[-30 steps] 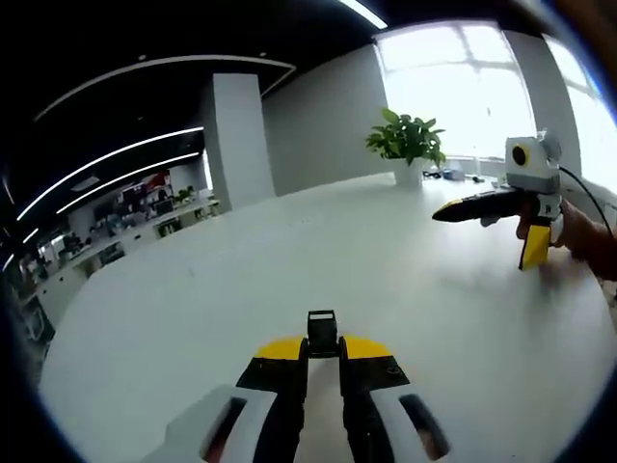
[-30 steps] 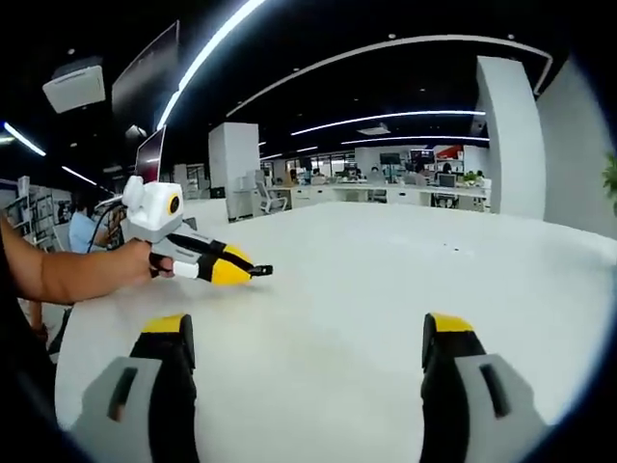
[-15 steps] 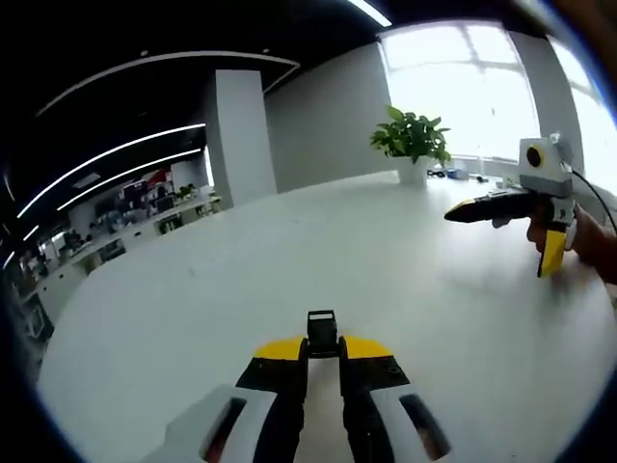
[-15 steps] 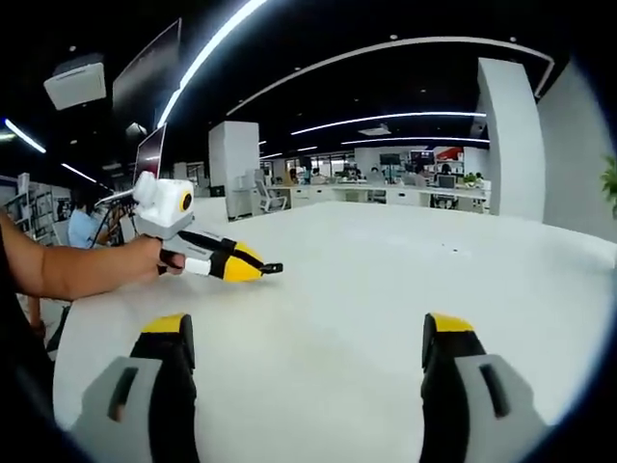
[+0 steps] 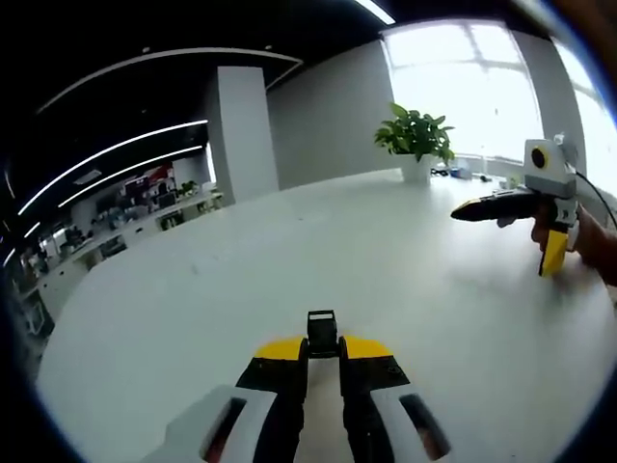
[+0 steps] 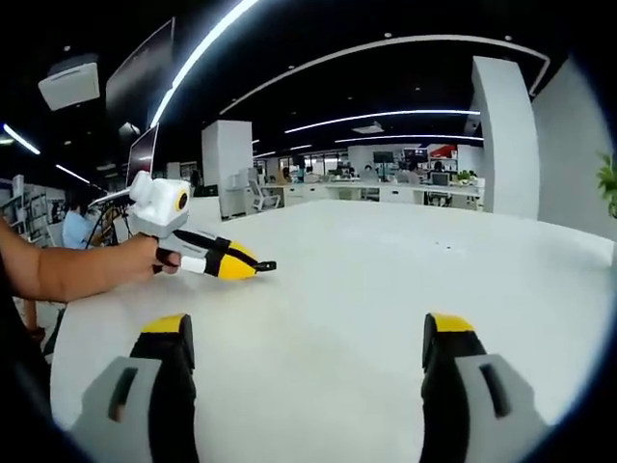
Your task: Snap the two parts of the plastic buckle together until the buckle closes and remains connected.
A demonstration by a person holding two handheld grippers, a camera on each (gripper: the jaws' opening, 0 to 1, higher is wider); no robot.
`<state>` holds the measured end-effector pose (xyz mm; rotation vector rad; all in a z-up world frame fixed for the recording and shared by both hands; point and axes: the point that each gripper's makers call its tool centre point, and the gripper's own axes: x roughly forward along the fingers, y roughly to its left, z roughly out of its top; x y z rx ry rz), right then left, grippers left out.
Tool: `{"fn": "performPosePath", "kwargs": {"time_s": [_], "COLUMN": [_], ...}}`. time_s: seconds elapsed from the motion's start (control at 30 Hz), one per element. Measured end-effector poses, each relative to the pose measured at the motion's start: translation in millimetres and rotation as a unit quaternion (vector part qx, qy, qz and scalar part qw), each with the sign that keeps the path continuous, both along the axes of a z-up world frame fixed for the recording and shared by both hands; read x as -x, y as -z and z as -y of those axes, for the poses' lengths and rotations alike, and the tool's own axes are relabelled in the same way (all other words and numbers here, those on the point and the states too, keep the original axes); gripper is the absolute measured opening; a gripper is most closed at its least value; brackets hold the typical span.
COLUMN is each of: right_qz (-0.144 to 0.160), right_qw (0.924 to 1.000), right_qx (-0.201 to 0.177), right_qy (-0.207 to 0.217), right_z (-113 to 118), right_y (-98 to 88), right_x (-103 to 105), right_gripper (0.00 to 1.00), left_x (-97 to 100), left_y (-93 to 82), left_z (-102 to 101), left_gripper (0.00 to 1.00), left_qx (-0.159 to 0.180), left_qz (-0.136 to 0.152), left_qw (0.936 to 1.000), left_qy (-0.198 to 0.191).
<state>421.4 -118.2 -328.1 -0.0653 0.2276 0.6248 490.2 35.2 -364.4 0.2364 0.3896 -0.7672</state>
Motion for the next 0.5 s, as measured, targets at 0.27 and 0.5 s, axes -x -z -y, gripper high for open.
{"fn": "performPosePath", "kwargs": {"time_s": [0.27, 0.5], "right_qz": [-0.013, -0.014], "right_qw": [0.9998, 0.9999], "right_qx": [0.012, 0.007], "right_qy": [-0.004, -0.007], "right_z": [-4.6, -6.1], "right_y": [8.2, 4.4], "right_x": [-5.5, -3.8], "right_gripper": [0.98, 0.98], "left_x": [-14.2, -26.9], "left_y": [-1.2, 2.4], "left_z": [3.2, 12.5], "left_gripper": [0.10, 0.10], "left_qx": [0.003, 0.003], "left_qz": [-0.002, -0.009], "left_qw": [1.0000, 0.9999], "left_qy": [-0.008, -0.008]}}
